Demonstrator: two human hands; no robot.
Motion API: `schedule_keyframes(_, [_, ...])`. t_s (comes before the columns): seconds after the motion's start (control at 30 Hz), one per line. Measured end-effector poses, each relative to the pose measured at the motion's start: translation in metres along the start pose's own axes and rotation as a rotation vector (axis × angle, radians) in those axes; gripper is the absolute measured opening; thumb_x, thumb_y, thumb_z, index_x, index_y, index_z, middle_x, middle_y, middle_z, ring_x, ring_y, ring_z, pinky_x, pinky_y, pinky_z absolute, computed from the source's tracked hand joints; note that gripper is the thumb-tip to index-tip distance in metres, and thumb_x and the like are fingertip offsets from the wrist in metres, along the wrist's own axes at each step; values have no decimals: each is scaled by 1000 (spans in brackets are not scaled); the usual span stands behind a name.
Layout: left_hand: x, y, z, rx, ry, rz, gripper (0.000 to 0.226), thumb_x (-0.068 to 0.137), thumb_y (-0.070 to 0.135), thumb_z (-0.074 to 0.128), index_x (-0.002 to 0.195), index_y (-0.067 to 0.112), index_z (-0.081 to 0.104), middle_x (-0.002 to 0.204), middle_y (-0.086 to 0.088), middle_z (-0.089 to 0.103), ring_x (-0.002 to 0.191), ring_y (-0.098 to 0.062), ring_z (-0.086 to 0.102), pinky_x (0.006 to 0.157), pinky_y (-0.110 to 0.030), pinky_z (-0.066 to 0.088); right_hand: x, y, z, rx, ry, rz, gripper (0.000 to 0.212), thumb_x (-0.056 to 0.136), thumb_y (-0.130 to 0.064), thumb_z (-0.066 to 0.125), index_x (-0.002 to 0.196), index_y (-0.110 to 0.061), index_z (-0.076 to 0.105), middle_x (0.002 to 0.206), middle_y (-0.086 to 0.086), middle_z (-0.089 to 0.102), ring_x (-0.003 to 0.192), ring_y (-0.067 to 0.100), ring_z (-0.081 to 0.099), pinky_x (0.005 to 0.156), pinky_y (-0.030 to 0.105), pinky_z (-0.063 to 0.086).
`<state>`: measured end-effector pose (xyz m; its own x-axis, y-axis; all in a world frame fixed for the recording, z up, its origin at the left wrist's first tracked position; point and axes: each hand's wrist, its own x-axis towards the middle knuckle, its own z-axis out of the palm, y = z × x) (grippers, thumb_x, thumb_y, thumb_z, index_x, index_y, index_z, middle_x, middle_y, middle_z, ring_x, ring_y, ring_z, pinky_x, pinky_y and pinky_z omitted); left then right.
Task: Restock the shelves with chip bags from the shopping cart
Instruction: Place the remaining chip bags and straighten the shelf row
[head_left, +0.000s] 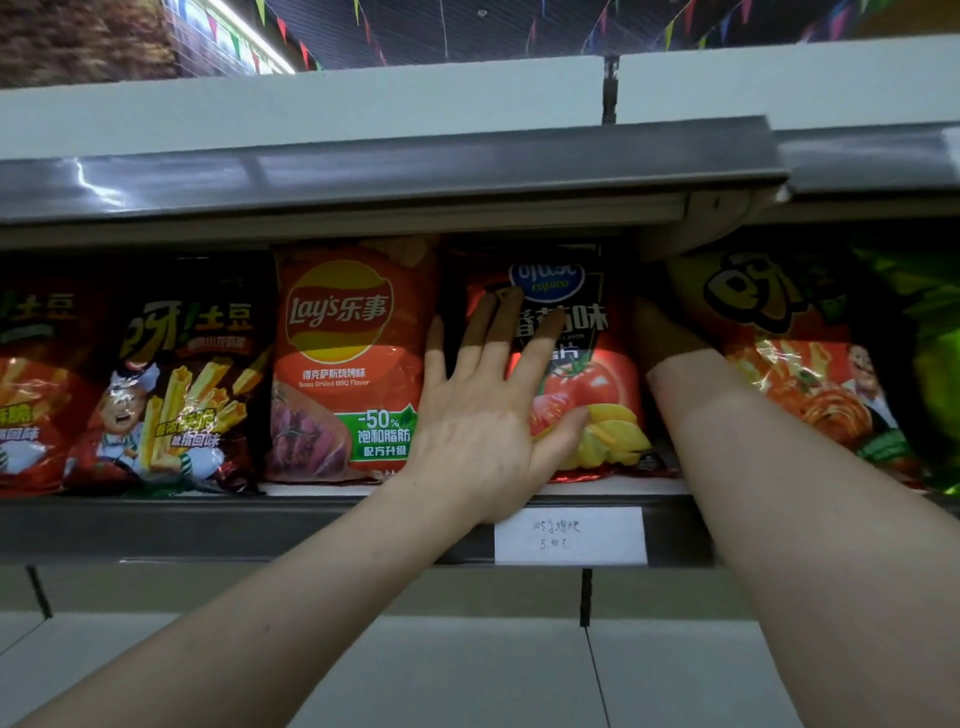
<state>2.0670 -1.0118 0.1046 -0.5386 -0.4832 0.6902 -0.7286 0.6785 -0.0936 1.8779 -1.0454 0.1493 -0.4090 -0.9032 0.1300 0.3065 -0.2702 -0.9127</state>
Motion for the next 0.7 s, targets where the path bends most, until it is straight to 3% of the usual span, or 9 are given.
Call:
schedule_keyframes(0.07, [-1,0,0,31,11,-3,73,90,66,18,151,25,20,150,-7,34,142,-27,21,116,-54,1,-25,-11,9,-1,14,-52,45,100,-44,42,124,-10,59,103,13,67,94,28,63,71,33,51])
schedule_keyframes(0.13, [0,1,0,50,26,-1,72,92,64,21,151,24,23,154,-10,30,145,-28,19,116,-55,-2,-49,-14,15,-21,83,-88,45,98,-51,40,108,-14,65,95,11,70,86,26,67,72,33,53])
schedule_keyframes(0.2, [-1,4,-1,71,63,14,71,90,63,25,148,22,35,148,-14,40,140,-31,30,115,-58,6,-71,-2,18,-253,166,-114,55,97,-60,34,110,-16,64,108,10,70,97,27,66,87,36,51])
schedule_keyframes(0.27, [-3,5,-6,70,134,58,71,89,62,26,144,20,42,141,-16,49,134,-33,38,113,-59,11,-92,8,21,-522,258,-121,64,96,-62,30,129,-13,56,127,10,59,116,31,57,101,37,41])
schedule_keyframes(0.33, [-10,-3,-14,88,212,34,69,91,62,25,147,23,38,144,-16,46,136,-35,36,112,-57,6,-105,14,23,-629,268,-193,66,98,-57,30,144,-11,38,140,12,49,128,31,47,106,40,36])
schedule_keyframes(0.4, [-21,-21,-27,90,249,-101,72,91,62,20,148,22,37,145,-19,44,137,-39,35,113,-58,2,-117,19,22,-663,253,-248,68,99,-54,34,151,-12,23,151,13,38,136,30,38,111,42,31])
schedule_keyframes(0.53, [-36,-58,-34,149,-11,-333,82,83,66,5,146,20,32,147,-16,36,138,-35,26,114,-59,2,-129,32,33,-788,218,-194,78,97,-59,37,153,-12,10,156,13,27,141,34,30,111,45,28])
schedule_keyframes(0.7, [-36,-67,-34,136,-73,-283,66,96,59,29,148,20,24,147,-14,31,136,-33,23,115,-57,11,-133,34,43,-1024,305,-253,83,95,-61,39,152,-8,10,157,17,21,141,36,27,113,51,26])
